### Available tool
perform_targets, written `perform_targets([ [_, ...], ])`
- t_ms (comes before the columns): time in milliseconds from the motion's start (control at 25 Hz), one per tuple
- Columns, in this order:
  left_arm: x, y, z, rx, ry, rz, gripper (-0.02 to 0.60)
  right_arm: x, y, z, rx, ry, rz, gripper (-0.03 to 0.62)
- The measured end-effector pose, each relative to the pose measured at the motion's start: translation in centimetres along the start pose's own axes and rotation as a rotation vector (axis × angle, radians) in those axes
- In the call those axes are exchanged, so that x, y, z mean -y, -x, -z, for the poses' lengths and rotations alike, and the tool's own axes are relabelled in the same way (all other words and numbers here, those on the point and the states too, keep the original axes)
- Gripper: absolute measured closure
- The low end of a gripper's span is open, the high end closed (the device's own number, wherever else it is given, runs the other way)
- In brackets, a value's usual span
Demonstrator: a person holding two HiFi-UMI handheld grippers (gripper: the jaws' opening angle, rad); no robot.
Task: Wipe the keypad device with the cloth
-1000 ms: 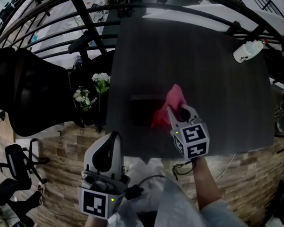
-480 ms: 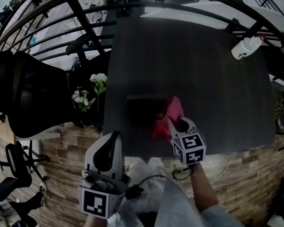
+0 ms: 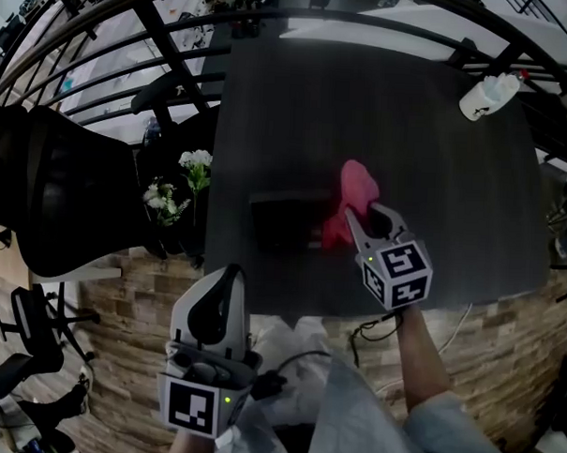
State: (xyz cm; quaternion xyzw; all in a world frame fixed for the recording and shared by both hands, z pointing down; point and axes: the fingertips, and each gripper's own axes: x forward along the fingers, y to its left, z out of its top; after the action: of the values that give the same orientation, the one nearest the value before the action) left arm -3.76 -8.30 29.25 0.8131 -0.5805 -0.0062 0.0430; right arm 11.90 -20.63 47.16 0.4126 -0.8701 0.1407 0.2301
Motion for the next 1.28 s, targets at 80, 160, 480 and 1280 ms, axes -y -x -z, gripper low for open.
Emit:
perform_targets([
  [80,-0.1,0.1,0.0,0.000,-0.001,-0.005,0.574,0.2,-1.0,-1.3,0.018,0.042,-0.029,0.539],
  [160,-0.1,0.1,0.1,-0.003,-0.002,-0.011,0.574,0.2,-1.9,-2.0,0.024,0.070,-0.052,0.539],
  [480,-0.3,0.0,0.5,-0.015,0.001,-0.027,0.574,-0.2,-3.4,0.3,-0.028,0.021,-0.087,0.539],
  [1280,-0.3,0.3,0.7,-0.040,0.002,0.012,0.574,-3.0,0.5,9.8,-0.144,-0.238,0.006,0.539],
])
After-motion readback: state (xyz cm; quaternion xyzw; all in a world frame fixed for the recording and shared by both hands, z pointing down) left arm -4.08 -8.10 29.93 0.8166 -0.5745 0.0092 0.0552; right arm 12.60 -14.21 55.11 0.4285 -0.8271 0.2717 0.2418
